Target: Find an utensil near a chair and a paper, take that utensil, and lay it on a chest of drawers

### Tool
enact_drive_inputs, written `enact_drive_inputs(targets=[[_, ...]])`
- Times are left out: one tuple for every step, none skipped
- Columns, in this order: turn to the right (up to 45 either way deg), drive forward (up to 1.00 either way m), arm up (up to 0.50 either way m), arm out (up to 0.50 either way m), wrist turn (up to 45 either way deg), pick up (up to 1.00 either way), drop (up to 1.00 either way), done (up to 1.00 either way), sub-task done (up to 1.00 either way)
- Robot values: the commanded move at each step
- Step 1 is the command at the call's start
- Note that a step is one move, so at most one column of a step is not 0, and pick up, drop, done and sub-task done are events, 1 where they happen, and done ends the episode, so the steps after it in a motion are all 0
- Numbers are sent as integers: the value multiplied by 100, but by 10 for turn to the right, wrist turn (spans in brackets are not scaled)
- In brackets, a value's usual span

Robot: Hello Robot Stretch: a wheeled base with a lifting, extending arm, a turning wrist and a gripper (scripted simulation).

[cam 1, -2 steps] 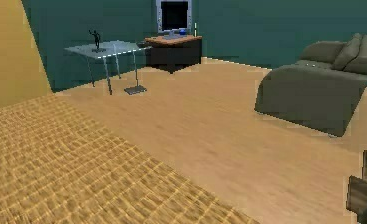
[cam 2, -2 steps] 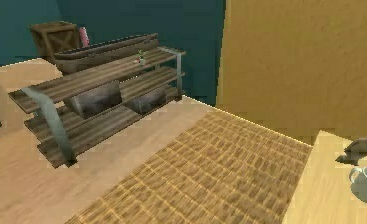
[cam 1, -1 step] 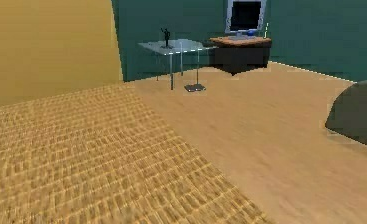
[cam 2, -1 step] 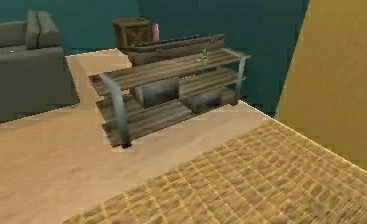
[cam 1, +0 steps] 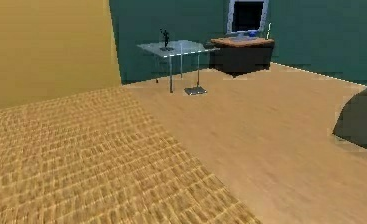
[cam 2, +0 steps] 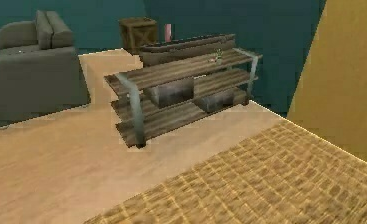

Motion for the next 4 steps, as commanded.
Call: enact_drive_inputs(targets=[[450,0,0,0,0,0,0,0,0],[360,0,0,0,0,0,0,0,0],[0,55,0,0,0,0,0,0,0],[450,0,0,0,0,0,0,0,0]])
